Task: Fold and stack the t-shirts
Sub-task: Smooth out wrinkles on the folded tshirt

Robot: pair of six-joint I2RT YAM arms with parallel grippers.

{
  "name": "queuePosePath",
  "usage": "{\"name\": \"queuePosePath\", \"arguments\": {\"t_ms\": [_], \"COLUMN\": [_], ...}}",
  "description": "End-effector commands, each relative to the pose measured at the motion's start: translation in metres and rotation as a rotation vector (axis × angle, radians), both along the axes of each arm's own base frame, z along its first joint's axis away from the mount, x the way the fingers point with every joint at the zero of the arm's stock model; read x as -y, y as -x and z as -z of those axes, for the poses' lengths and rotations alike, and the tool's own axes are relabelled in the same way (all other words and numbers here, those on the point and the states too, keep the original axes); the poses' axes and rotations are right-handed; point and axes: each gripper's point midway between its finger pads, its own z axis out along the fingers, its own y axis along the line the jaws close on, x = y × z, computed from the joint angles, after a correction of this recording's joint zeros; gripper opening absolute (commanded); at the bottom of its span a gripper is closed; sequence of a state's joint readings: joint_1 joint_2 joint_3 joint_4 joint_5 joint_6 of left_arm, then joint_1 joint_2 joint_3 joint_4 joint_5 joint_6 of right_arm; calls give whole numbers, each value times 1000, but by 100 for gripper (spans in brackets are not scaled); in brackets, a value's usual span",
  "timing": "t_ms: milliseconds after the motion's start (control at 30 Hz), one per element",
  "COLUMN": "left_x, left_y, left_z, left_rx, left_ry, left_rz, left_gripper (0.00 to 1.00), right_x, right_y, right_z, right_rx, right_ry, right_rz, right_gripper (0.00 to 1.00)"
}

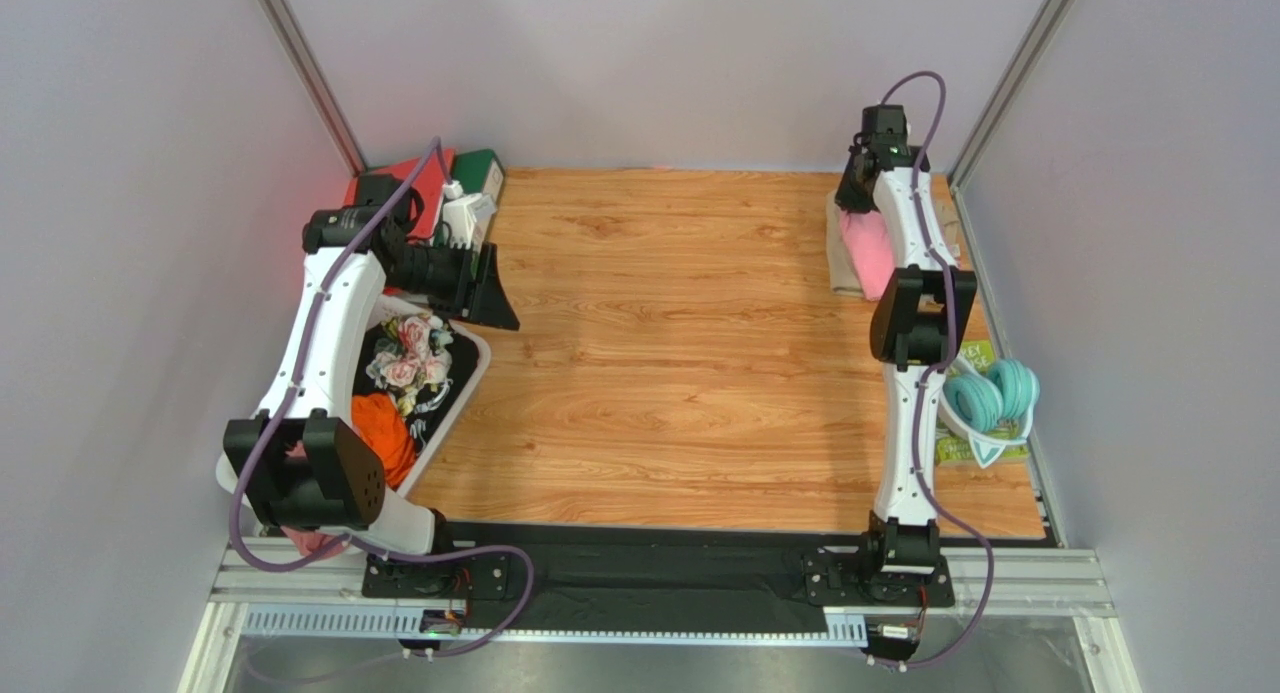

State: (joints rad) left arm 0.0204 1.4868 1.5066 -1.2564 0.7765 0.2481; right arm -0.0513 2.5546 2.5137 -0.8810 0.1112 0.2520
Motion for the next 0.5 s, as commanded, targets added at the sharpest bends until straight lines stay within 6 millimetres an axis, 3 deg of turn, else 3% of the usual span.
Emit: {"name": "queuePosePath", "arguments": {"t_ms": [0,100,200,467], "left_x": [4,2,1,0], "left_y": [-1,-2,-1,2], "left_z": [-2,-1,0,2], "left_rx": [19,31,32,38], "left_ry": [18,1,-10,-12], "left_rz": [14,11,13,20], "left_gripper": [60,61,61,61], "right_x": [-8,12,37,115], "right_y": [-28,-26,-17,30], "right_z": [-86,-113,-134,-190], "right_rx": [255,314,342,386], "right_ry": [-162,-199,-89,125], "right_rz": [-15,68,139,354], "right_gripper": [0,0,0,0]}}
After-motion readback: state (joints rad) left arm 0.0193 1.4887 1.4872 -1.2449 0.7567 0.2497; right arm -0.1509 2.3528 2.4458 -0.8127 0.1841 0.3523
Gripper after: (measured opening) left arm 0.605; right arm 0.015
